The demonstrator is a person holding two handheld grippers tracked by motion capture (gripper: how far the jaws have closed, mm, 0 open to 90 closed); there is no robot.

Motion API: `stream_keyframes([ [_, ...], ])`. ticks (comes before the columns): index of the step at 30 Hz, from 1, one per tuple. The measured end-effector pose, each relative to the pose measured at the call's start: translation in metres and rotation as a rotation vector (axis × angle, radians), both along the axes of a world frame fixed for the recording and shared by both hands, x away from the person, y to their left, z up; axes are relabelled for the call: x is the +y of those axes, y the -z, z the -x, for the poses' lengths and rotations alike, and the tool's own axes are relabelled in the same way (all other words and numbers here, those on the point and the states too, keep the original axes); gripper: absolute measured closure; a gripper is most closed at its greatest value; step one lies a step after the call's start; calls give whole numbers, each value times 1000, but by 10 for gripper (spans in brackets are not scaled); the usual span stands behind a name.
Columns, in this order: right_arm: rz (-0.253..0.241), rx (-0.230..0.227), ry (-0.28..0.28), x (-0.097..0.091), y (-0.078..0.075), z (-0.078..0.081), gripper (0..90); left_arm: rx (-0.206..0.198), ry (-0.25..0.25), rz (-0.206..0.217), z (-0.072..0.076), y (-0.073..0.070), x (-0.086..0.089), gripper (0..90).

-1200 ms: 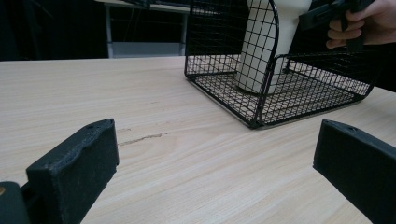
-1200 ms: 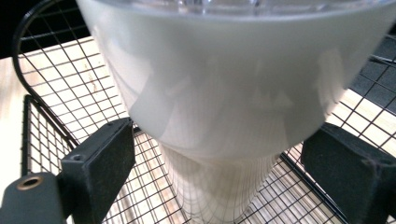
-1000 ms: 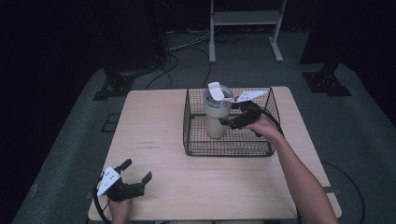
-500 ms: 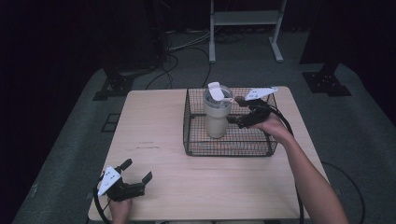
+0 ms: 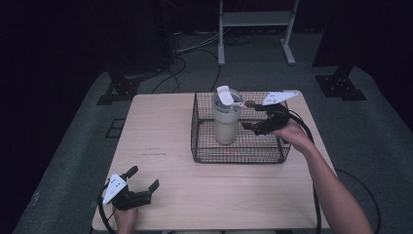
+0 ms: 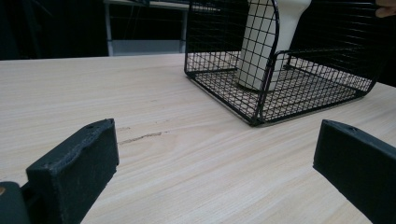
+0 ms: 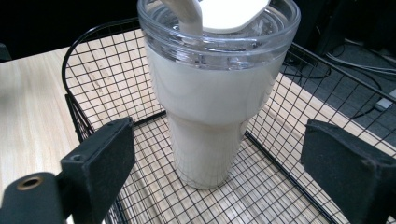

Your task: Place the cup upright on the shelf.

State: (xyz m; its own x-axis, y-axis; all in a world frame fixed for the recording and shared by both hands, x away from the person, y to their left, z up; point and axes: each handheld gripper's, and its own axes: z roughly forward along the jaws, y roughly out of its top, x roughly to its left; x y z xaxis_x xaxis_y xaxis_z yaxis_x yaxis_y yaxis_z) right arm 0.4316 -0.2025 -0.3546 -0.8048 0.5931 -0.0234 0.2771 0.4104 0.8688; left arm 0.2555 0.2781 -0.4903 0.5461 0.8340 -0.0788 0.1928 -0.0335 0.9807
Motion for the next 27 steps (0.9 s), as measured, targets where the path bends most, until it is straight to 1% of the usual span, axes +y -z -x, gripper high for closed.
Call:
stream_keyframes([
  [5, 12, -9, -7, -3, -4, 6, 96, 0, 0, -1, 0, 0, 0, 0],
  [14, 8, -20, -17, -8, -10, 16, 96, 0, -1, -4, 0, 0, -1, 0],
  [16, 1, -23, -23, -8, -10, 18, 96, 0, -1, -4, 0, 0, -1, 0],
  [18, 6, -26, -27, -8, -10, 20, 96, 0, -1, -5, 0, 0, -1, 0],
  [25, 1, -16, -31, -13, -7, 27, 96, 0, -2, -5, 0, 0, -1, 0],
  [27, 2, -23, -32, -14, -6, 29, 96, -1, -1, -5, 0, 0, -1, 0],
])
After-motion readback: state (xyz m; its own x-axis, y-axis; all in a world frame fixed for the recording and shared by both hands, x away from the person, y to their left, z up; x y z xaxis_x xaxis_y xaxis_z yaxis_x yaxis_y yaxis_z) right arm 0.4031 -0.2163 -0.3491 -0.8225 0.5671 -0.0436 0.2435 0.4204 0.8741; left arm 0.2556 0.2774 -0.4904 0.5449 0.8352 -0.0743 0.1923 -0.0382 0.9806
